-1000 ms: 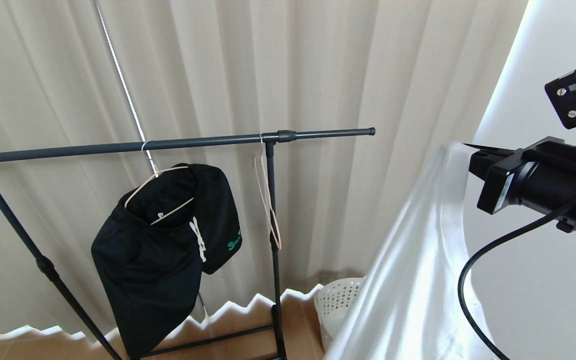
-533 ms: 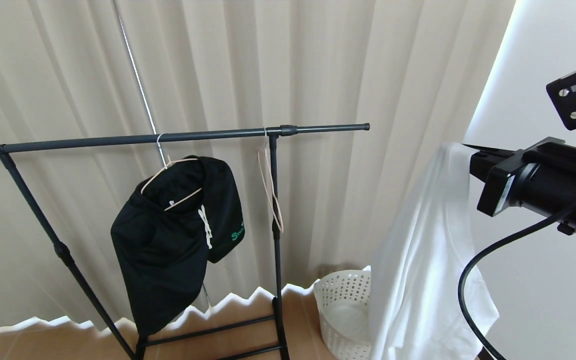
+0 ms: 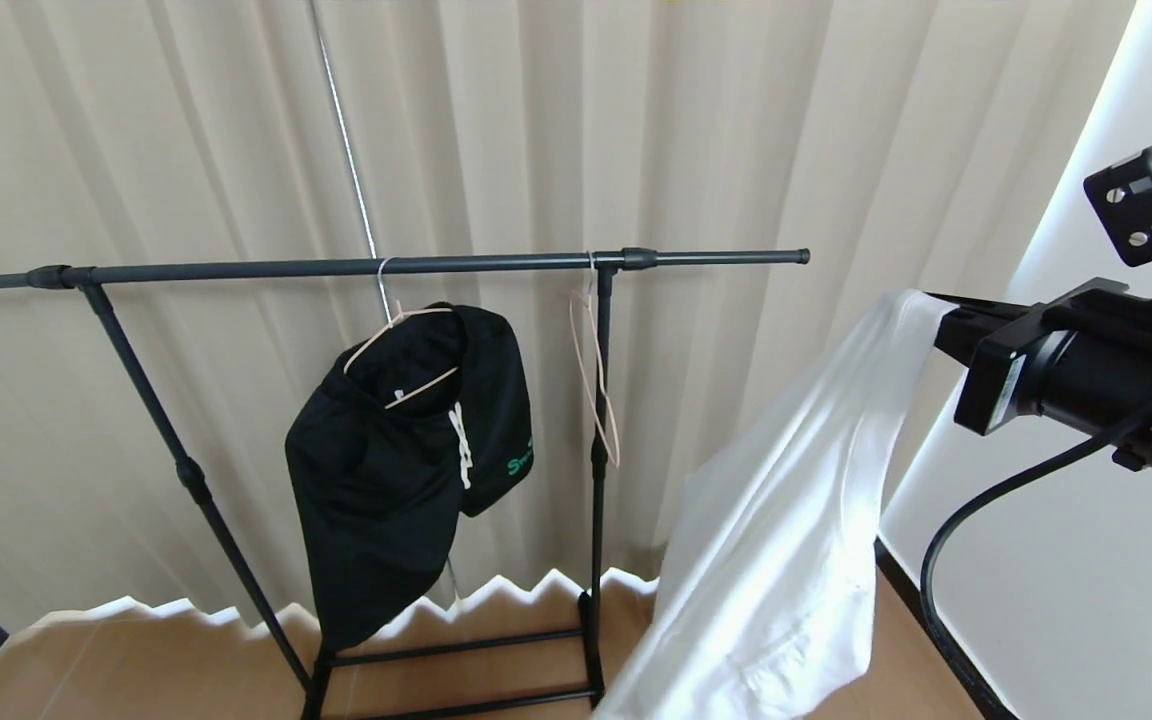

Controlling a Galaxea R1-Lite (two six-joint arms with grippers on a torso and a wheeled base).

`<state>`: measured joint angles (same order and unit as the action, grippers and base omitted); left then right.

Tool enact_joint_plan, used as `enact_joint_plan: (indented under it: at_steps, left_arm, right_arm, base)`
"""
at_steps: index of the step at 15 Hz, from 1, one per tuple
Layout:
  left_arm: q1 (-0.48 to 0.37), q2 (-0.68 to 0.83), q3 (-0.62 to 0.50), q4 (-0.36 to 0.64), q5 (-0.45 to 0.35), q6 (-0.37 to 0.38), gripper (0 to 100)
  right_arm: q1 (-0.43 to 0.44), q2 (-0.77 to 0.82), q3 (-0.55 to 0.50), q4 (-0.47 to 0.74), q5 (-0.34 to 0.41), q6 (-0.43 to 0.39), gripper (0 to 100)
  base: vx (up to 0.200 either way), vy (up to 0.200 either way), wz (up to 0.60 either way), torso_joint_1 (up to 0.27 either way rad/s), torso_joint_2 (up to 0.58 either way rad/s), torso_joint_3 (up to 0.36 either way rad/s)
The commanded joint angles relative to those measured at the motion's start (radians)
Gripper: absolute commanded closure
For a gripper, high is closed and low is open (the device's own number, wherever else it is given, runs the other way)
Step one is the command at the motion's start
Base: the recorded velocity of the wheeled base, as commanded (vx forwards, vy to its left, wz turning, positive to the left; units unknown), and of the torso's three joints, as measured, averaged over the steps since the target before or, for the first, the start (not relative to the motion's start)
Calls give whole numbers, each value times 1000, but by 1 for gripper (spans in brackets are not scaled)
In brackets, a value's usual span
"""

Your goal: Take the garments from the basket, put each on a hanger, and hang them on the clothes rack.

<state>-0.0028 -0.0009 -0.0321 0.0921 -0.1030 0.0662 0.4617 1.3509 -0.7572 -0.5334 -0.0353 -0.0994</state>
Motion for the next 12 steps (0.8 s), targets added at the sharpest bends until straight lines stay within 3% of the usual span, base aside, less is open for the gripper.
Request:
enact_joint_plan:
  at_steps: [1,4,6,10,12]
  left_arm:
    - [0,1,0,0,0,0,0]
    - [0,1,0,-2,3,0,0]
    - [1,2,3,-3,5,7,0]
    - [0,10,3,1,-3,127,0]
    - [1,68,3,0,-3,130,0]
  right_arm:
    - [2,1,-1,0,0,-3,100]
    - [0,-1,1,0,0,-3,100]
    - [0,1,-1,0,-1,-3,100]
    - [-48,-1,-2,-20,-1,-3,100]
    - [-55,7,10,-63,0,-3,100]
  base:
    - [0,0,0,0,0,0]
    - [0,0,0,0,0,0]
    - [0,0,600,7,2,0]
    - [0,0,0,0,0,0]
    - [0,0,0,0,0,0]
